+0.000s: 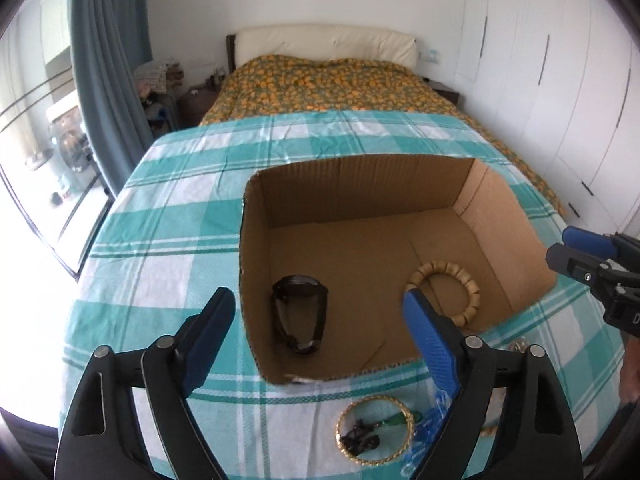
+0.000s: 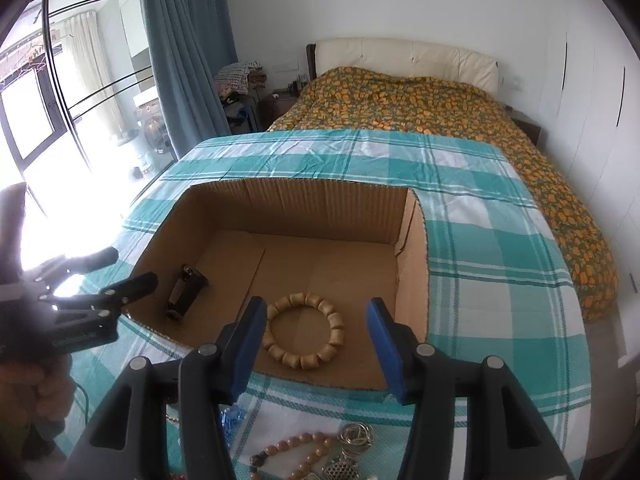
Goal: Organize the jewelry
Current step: 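Withdraw both tools from the box back over the jewelry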
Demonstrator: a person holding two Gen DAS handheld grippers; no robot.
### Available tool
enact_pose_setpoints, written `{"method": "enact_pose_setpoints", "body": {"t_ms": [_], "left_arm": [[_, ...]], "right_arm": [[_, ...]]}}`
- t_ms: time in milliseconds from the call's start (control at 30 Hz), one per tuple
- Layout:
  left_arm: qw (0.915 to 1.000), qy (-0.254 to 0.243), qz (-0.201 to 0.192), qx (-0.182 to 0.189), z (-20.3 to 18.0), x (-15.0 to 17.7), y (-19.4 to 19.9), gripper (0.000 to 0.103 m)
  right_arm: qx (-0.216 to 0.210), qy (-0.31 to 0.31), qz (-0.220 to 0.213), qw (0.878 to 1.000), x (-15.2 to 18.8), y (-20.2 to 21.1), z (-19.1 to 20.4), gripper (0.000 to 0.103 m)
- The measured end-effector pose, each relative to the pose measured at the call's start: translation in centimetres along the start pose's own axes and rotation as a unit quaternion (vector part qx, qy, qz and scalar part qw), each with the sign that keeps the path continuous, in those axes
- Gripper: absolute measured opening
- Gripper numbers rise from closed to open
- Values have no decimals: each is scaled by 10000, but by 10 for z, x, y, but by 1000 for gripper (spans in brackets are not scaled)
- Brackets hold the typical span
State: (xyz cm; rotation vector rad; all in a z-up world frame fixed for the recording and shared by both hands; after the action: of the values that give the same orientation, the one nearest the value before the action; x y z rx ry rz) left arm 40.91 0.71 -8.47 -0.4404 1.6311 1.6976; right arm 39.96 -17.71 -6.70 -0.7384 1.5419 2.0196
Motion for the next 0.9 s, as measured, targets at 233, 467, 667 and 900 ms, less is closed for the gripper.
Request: {"method": "enact_pose_setpoints", "body": {"t_ms": [233, 467, 667, 900], "left_arm": [[9997, -31, -227, -106, 4, 54, 65, 95], [9991, 136, -233, -316, 2, 115, 112, 96], [9982, 342, -212, -445, -5, 160, 137, 98], [9970, 741, -36, -212, -15, 196, 135, 98]], "right_arm": [[281, 230, -387, 9986, 64, 56, -20, 60], [594, 454, -394, 9964, 146, 92, -32, 60], [595, 341, -120, 9976, 207, 110, -34, 60], [386, 69, -131, 9991, 237, 122, -24, 60]]}}
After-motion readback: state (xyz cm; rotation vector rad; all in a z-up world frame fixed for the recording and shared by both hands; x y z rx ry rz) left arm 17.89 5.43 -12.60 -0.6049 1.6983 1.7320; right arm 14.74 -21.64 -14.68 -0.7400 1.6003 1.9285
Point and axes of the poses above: each gripper's, at about its wrist camera, not at the fingertips, and y roughly against the way its jaws point, z to its left, x to its underside, the point moved 3 cm from there along -y, roughly the way its jaws point, and after that the axes turned 12 degrees about -y, right-handed, at the moved point
